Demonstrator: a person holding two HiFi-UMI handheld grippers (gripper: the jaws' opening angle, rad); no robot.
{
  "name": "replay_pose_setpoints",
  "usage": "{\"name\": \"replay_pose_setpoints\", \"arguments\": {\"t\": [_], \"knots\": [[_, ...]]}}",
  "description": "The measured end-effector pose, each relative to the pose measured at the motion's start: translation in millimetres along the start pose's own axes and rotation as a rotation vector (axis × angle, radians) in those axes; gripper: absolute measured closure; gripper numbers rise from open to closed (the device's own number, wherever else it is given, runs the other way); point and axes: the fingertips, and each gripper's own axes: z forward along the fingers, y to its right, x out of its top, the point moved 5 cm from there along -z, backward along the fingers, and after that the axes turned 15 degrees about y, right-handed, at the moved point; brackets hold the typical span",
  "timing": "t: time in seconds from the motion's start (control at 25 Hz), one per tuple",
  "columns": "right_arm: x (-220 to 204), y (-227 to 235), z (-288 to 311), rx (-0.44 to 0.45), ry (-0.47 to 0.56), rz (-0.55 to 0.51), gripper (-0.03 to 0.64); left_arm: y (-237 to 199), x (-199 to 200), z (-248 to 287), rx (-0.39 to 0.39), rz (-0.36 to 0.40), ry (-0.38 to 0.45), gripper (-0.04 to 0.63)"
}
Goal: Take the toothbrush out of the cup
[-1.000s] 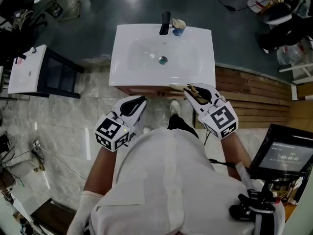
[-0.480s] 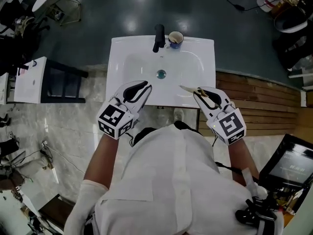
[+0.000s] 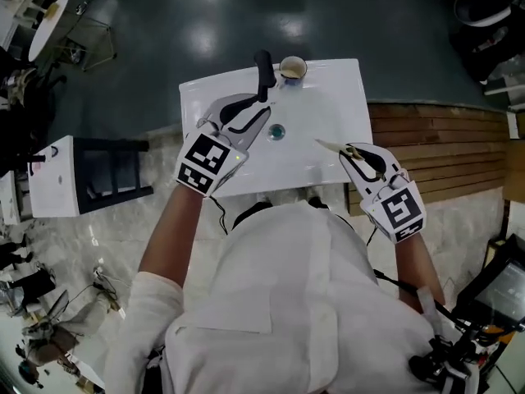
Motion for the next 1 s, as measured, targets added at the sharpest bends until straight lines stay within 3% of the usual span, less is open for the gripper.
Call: {"name": "replay_pose_setpoints", "arguments": {"t": [0.36, 0.6, 0.76, 1.0], "knots": [[4, -36, 15, -0.209, -0.052, 0.040, 0.563, -49, -22, 45, -0.257, 0.205, -0.083, 0.483], [-3, -62, 0, -0.339, -0.083, 0.094, 0.563, -46, -35, 81, -0.411, 0.329, -0.142, 0.477], [1, -73, 3, -0.384, -0.086, 0.103, 0.563, -51, -44, 91, -0.445, 0.376, -0.168, 0.477], [2, -79, -1, -0.416, -0.092, 0.110, 0.563, -51, -51, 100, -0.474, 0.378, -0.189, 0.479]]}}
